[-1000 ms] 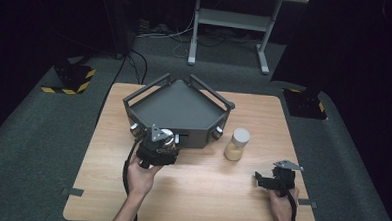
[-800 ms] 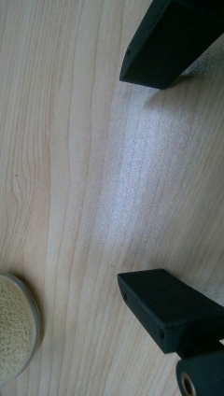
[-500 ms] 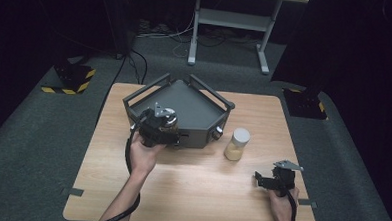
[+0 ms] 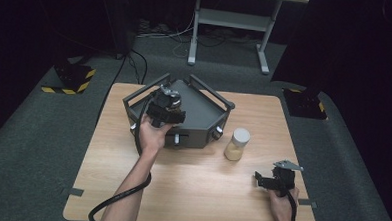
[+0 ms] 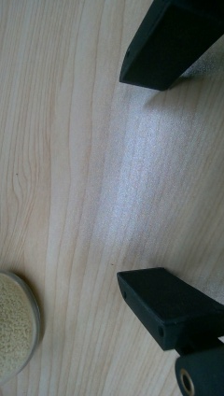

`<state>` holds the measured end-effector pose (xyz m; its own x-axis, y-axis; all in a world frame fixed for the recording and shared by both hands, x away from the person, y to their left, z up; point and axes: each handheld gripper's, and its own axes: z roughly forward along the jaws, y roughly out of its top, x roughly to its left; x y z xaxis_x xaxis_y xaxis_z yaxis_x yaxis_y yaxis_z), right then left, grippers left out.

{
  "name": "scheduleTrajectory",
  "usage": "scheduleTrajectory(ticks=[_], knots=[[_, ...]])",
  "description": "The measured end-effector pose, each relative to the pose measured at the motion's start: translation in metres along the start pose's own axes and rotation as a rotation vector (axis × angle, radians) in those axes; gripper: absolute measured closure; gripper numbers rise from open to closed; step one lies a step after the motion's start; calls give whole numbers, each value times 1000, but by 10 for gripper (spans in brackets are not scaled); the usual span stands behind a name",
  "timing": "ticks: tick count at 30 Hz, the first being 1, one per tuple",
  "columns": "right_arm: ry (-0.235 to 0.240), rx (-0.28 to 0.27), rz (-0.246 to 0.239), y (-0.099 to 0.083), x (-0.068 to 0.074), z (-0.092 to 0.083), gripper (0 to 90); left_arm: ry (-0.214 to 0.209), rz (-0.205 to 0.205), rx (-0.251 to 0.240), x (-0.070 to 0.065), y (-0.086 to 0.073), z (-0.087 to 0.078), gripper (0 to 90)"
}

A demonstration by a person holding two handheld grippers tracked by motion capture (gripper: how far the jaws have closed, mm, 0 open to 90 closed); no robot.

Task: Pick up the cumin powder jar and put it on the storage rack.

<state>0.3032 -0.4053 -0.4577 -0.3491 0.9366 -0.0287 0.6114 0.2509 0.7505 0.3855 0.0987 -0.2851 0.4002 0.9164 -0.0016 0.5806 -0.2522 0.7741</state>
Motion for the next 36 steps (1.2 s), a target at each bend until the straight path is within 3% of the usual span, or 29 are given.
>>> scheduleTrajectory(ticks=[9,13,24,36], knots=[[2,0,-1,0,0,0,55,72,-44,12,-2,2,23,311],[2,0,-1,0,0,0,55,121,-40,34,-6,1,32,311],[1,-1,-4,0,0,0,57,118,-61,14,-2,-12,39,311],[0,-1,-3,0,0,0,57,104,-51,4,3,-15,40,308]])
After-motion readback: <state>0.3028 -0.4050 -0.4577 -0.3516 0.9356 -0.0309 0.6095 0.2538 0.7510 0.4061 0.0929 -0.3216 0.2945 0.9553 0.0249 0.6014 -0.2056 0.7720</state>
